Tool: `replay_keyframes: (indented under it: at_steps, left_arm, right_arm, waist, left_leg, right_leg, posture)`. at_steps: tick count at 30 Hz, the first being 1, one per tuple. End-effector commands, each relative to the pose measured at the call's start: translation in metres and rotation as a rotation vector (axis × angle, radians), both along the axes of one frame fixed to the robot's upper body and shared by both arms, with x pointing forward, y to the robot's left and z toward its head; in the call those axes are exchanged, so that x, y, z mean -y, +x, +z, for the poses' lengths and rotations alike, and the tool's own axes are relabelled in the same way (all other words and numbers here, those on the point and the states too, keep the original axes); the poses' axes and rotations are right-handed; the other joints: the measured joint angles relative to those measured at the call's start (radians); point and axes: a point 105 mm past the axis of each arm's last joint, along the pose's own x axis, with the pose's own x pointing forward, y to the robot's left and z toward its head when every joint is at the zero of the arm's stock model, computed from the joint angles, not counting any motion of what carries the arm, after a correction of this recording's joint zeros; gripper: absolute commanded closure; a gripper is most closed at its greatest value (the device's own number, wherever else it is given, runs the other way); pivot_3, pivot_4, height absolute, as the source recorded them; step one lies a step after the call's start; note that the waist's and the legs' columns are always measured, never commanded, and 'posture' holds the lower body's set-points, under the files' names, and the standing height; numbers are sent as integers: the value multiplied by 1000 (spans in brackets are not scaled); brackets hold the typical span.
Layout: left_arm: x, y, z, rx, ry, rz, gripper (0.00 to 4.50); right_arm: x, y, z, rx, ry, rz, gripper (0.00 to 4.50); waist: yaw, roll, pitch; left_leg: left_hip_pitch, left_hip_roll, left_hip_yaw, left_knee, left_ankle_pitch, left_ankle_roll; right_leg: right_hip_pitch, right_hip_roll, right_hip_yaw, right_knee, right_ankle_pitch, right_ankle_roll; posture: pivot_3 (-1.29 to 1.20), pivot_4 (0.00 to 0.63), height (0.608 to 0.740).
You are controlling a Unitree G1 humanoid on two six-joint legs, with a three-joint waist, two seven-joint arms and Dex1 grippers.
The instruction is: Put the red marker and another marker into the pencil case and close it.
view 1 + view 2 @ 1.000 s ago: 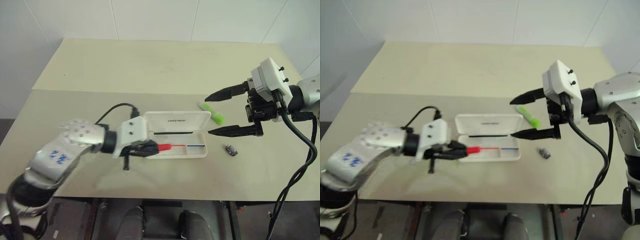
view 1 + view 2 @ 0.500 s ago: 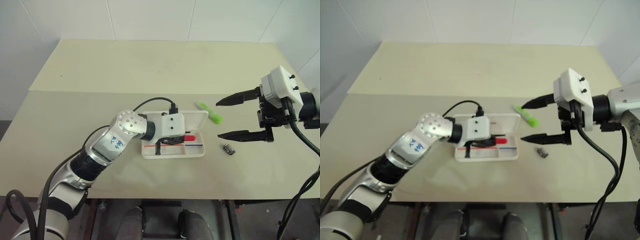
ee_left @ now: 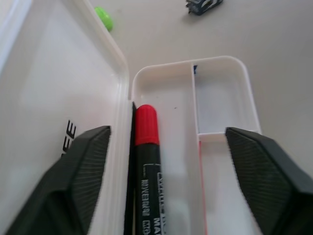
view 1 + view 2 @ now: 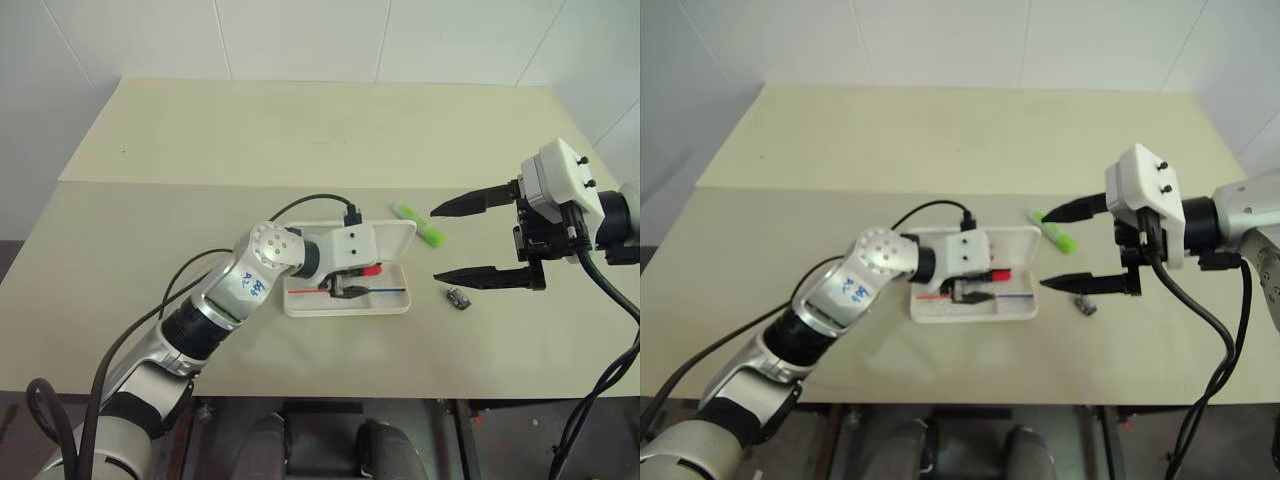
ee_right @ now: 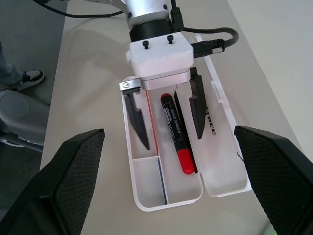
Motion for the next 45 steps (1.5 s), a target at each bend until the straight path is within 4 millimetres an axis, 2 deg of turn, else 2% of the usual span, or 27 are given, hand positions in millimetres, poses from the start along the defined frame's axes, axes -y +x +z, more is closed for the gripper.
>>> replay_keyframes:
  at_steps: [1, 3, 5, 10, 13, 17, 20, 24, 31, 34, 42, 45]
  left_arm:
    - [5, -11, 10, 16, -35, -32, 14]
    - [6, -23, 17, -39, -83, -52, 14]
    - [7, -34, 31, -108, -168, -47, 14]
    - [2, -48, 63, -167, -290, -21, 14]
    - [-9, -42, 92, -146, -368, 38, 14]
    - [-32, -20, 121, -72, -405, 173, 14]
    - [-52, -4, 123, -41, -356, 255, 14]
    - [-65, 8, 110, -49, -298, 310, 14]
    - [-66, 7, 105, -56, -283, 298, 14]
    - [-67, 8, 104, -54, -281, 303, 0]
    - [-73, 7, 105, -48, -282, 320, 0]
    - [-80, 9, 107, -38, -285, 340, 0]
  right_arm:
    - [7, 1, 7, 37, -2, -31, 0]
    - [19, 16, -1, 18, 3, -113, 0]
    - [36, 39, -14, 8, 13, -244, 0]
    - [64, 82, -50, -11, 25, -460, 0]
    - [76, 105, -67, -19, 49, -584, 0]
    - [73, 124, -79, -25, 99, -650, 0]
    - [70, 136, -84, -21, 137, -704, 0]
    - [69, 146, -90, -35, 164, -759, 0]
    - [71, 160, -111, -113, 206, -900, 0]
    - [73, 162, -119, -145, 203, -938, 615]
    - [64, 160, -117, -147, 191, -895, 3368]
    - [58, 156, -99, -110, 199, -816, 3399]
  waist:
    - [0, 0, 0]
    - [0, 0, 0]
    - [-1, 0, 0]
    - [-2, 0, 0]
    - [-4, 0, 0]
    - [-9, 1, 0]
    - [-13, 2, -1]
    - [-14, 2, -1]
    - [-13, 2, -1]
    - [-20, 2, -1]
    - [-23, 2, -1]
    - [-25, 2, -1]
  left_leg:
    - [0, 0, 0, 0, 0, 0]
    - [0, 0, 0, 0, 0, 0]
    - [0, 0, 0, 1, 0, 0]
    - [0, 0, 0, 1, 0, 0]
    - [0, 1, 0, 1, 1, -1]
    - [1, 1, 0, 0, 1, -1]
    - [1, 1, 0, -2, 1, -2]
    - [1, 1, 0, -2, 1, -2]
    - [1, 1, 0, -2, 1, -2]
    - [1, 1, 0, -2, 1, -2]
    - [1, 1, 0, -2, 1, -2]
    - [1, 1, 0, -2, 1, -2]
  right_leg:
    - [0, 0, 0, 0, 0, 0]
    - [0, 0, 0, 0, 0, 0]
    - [1, 0, 0, 0, 0, 0]
    - [1, 0, 0, 0, 0, 0]
    - [1, 1, 0, 1, 0, 0]
    - [0, 1, 0, 1, 0, 0]
    - [0, 1, 0, 0, 0, 0]
    - [0, 1, 0, 0, 0, 0]
    - [0, 1, 1, 0, 0, 0]
    - [0, 2, 1, 0, 0, 0]
    - [0, 1, 1, 1, 0, 0]
    - [-1, 1, 1, 1, 0, 0]
  posture:
    - [0, 150, 740]
    - [0, 150, 740]
    - [0, 150, 740]
    - [0, 150, 740]
    - [0, 150, 740]
    - [0, 150, 740]
    - [0, 150, 740]
    - [0, 150, 740]
    - [0, 150, 740]
    - [0, 150, 740]
    - [0, 150, 740]
    - [0, 150, 740]
